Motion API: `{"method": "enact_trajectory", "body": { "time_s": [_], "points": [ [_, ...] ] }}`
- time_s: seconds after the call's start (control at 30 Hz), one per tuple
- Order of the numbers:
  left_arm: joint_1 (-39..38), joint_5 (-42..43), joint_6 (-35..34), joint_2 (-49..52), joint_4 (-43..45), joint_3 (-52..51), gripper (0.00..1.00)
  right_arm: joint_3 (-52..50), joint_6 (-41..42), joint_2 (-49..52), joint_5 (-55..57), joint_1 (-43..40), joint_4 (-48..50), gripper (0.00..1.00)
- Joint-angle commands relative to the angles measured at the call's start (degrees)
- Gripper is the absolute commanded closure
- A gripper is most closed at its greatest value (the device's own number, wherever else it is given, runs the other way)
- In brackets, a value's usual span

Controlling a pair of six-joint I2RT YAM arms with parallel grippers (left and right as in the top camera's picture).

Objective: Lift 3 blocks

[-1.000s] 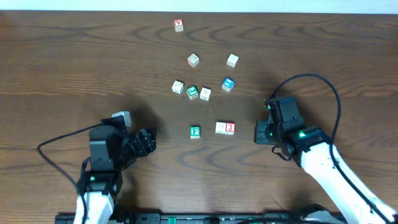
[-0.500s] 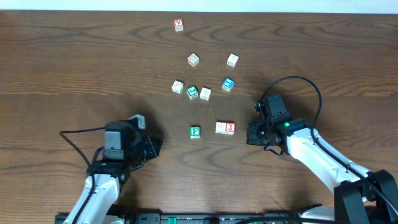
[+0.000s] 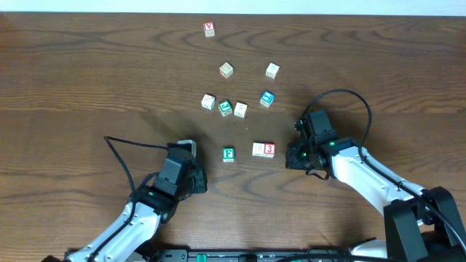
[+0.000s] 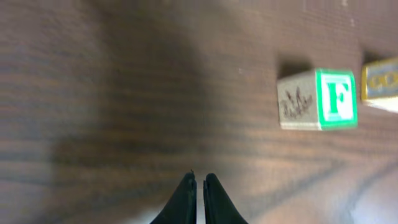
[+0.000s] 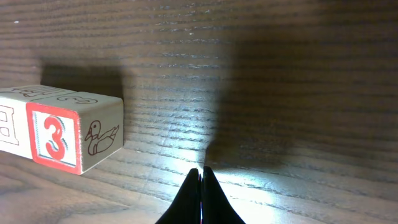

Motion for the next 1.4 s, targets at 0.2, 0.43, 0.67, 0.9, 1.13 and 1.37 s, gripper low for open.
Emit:
{"method": "enact_trajectory", "body": {
  "time_s": [0.2,0.43,0.67,0.9,1.13,1.37],
  "points": [
    [-1.1,3.7,-4.3,13.3,7.3,1.0,0.92,-0.3,0.7,0.7,-0.9,-0.3,1.0,0.99],
    [-3.3,7.4,-5.7,23.2,12.2,5.7,0.93,-0.3,1.0,0.7,-0.9,-0.3,1.0,0.99],
    [-6.1,7.7,-6.0,27.2,12.2,10.0,0.92,-0.3,1.1,0.7,-0.9,-0.3,0.9,0.99],
    [-6.2,7.5,-6.2,27.3,13.2,10.2,0.92,-0.3,0.4,0.7,-3.5,-0.3,1.3,0.99],
    [-6.2,7.5,-6.0,27.3,14.6,10.2,0.93,-0.3,-1.9,0.7,-6.5,1.2,4.1,0.99],
    [-6.2,7.5,-3.7,27.3,15.6,10.2,0.92,-0.3,-1.9,2.6,-5.0,1.8,6.4,0.99]
  ]
}}
